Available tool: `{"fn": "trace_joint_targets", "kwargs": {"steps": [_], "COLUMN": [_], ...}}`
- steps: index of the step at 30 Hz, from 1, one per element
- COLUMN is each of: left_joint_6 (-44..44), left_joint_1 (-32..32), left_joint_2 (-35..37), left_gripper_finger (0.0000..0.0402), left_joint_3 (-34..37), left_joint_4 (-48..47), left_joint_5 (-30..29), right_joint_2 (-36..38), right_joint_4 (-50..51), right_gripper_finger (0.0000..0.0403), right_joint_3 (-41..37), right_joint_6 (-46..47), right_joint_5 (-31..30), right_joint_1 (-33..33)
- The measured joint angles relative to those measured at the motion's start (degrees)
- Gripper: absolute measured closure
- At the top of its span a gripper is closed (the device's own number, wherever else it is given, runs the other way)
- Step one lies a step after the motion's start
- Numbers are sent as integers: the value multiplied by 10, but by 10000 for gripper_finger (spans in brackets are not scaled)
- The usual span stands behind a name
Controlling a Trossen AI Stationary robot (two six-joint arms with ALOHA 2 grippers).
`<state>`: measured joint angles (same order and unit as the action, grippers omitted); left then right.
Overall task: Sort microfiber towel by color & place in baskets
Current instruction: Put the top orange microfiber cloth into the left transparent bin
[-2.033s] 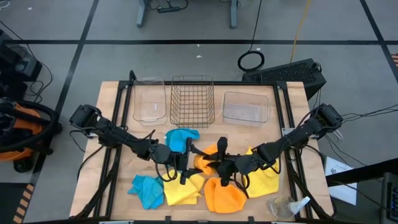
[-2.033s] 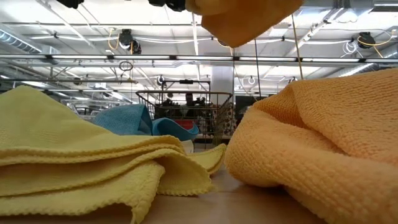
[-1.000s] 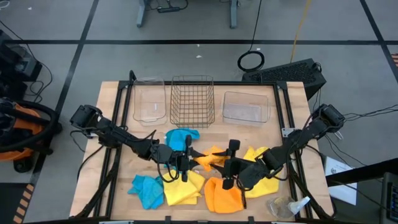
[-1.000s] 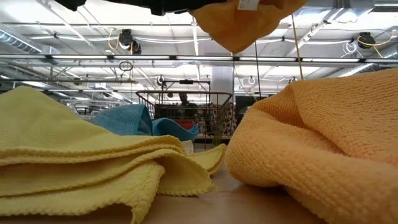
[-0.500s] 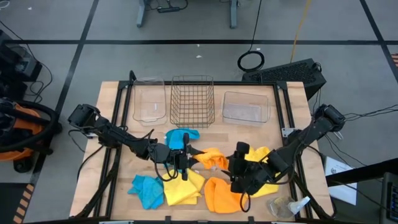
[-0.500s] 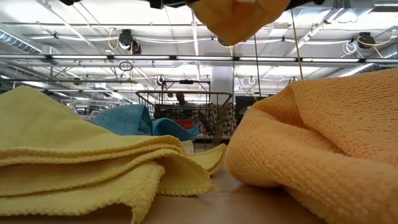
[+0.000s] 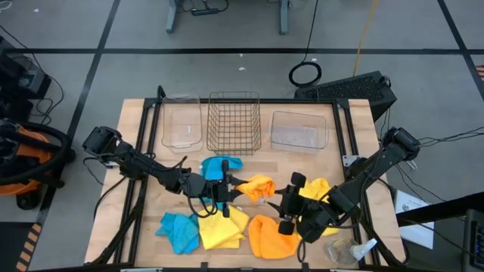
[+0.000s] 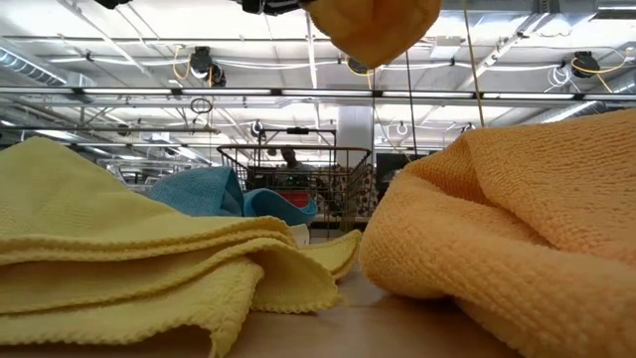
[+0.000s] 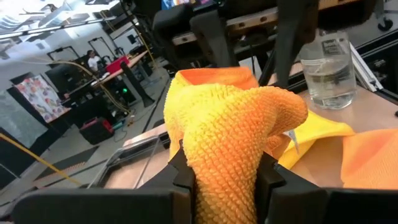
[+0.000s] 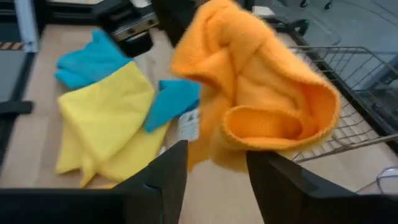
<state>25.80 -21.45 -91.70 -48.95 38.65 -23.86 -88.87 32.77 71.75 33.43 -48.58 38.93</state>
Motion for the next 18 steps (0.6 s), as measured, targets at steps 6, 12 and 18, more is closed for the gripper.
{"fn": "trace_joint_targets", "kwargs": {"steps": [6,12,18], "left_joint_6": [-5,-14,-14], "left_joint_1": [0,0,1], "left_joint_2": [0,0,0], "left_gripper_finger": [329,329,329], "left_joint_3": [0,0,0], "left_joint_4": [5,9,8], "left_joint_5": [7,13,14], "right_joint_2": [-34,-71,-72], "right_joint_4": [-33,-113,-112], "right_gripper_finger": [266,226,148], "right_joint_3": [0,0,0], "right_joint_6": [-37,-101,-73], "right_joint_5": [-13,-7,-5], "right_joint_1": [-31,-45,-42]}}
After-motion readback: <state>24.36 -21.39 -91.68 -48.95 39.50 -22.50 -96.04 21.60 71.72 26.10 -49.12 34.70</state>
